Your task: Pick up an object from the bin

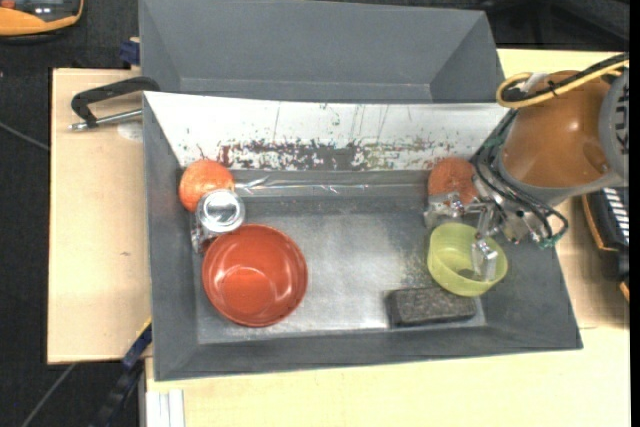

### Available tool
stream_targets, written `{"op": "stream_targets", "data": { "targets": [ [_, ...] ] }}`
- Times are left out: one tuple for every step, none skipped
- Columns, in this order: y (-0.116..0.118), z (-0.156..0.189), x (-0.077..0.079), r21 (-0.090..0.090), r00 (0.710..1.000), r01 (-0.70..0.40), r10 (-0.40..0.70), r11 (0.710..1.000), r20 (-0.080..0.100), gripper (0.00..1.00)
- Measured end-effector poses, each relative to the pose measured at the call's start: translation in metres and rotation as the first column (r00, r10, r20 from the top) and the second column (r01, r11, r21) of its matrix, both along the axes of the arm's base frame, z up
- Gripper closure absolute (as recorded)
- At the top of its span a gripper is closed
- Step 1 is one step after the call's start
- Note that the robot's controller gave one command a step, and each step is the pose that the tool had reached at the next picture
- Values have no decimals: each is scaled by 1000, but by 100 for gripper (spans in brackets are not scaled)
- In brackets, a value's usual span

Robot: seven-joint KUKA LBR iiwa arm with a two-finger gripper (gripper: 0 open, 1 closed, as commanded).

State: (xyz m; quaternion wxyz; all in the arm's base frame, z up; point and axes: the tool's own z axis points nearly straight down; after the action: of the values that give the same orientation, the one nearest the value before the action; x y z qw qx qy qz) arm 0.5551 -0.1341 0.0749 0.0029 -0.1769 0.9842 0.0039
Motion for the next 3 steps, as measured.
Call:
{"op": "stream_targets", "data": {
  "targets": [
    [17,3,-37,1,997,73,-73,997,6,0],
    [11,-2,-41,1,999,40,-40,999,16,0],
    [93,-2,-55,1,997,-73,73,997,27,0]
  ]
}}
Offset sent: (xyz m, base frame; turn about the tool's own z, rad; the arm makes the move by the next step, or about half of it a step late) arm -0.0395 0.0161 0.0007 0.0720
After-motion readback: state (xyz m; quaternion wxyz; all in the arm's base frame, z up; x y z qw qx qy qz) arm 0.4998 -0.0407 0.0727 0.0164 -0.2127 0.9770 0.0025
